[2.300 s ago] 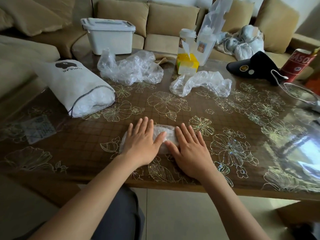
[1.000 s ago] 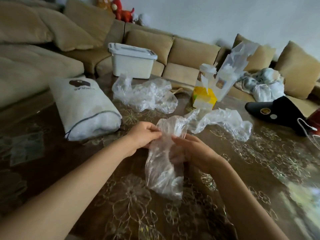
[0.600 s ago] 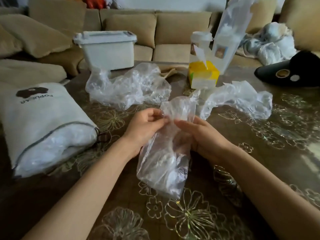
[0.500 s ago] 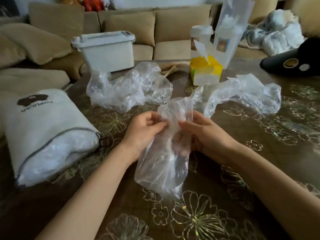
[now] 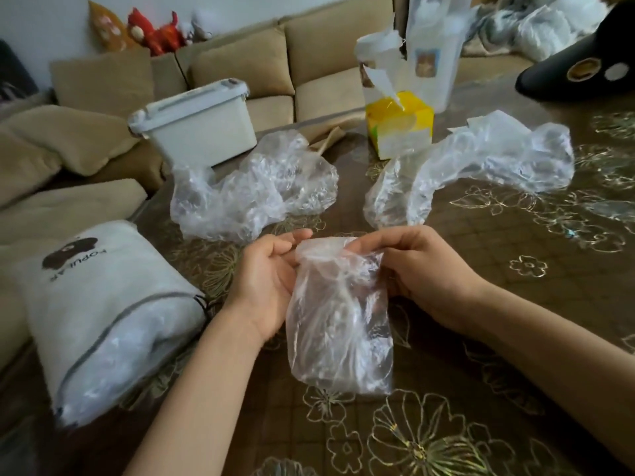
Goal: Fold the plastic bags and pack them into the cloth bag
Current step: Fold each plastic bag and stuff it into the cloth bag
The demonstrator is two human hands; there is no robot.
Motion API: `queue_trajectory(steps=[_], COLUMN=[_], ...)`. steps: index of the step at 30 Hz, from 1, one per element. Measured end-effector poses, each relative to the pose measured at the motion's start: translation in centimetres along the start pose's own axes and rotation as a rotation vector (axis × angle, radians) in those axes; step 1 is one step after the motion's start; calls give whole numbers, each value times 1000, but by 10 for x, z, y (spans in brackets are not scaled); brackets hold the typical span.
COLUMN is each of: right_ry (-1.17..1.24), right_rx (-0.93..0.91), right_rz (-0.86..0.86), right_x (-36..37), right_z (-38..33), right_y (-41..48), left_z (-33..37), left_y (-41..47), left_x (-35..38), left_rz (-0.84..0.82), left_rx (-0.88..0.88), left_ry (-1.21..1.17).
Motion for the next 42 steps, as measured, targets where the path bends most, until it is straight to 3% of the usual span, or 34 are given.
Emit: queue_trajectory(steps=[7,13,14,18,21,25,32,35,38,40,42], right_ry=[-17,-5,-131,-1155,-1395,-1272,-604,-862,-1210,-1237,-1111], right_rx=[-132,-93,-118,-412,-536,-552,-384,-454,-597,-587,-472], right_rz=[31,94,127,151,-2,-37,130,146,6,-61,-28], right_x=[1,-7,-11,22,53,52,10,12,38,45,37], right_z=[-16,-10,-12,-44,-44,-41,-36,-47,-48,-42,-38], right_y=[-8,-6,-9,-23,-29,-30,-20,-24,-28,-27,-21], left_z=[-11,-14,-13,-11,-10,-5,8,5,1,0,1], left_y=[-12,-8,-8,-8,-8,-5,-7,-5,-5,-5,-5], left_x=[28,10,7,0,1,-7,5,7,5,2,7], left_rz=[-277,-180,-156,-102,-111,-31,15,19,21,30,-11], left_rx=[-218,-245,-239,-207,-176,-94,81,79,31,12,22], left_ry=[231,191,167,128,138,126,90,97,111,132,141])
Point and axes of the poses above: each hand's wrist, its own y-axis towards the middle knuckle, its own x-axis out of the palm, z = x × y, the point moved 9 cm from there along y, towards the middle knuckle, and after that the axes turned 12 degrees about -z, right-handed, at the moved point
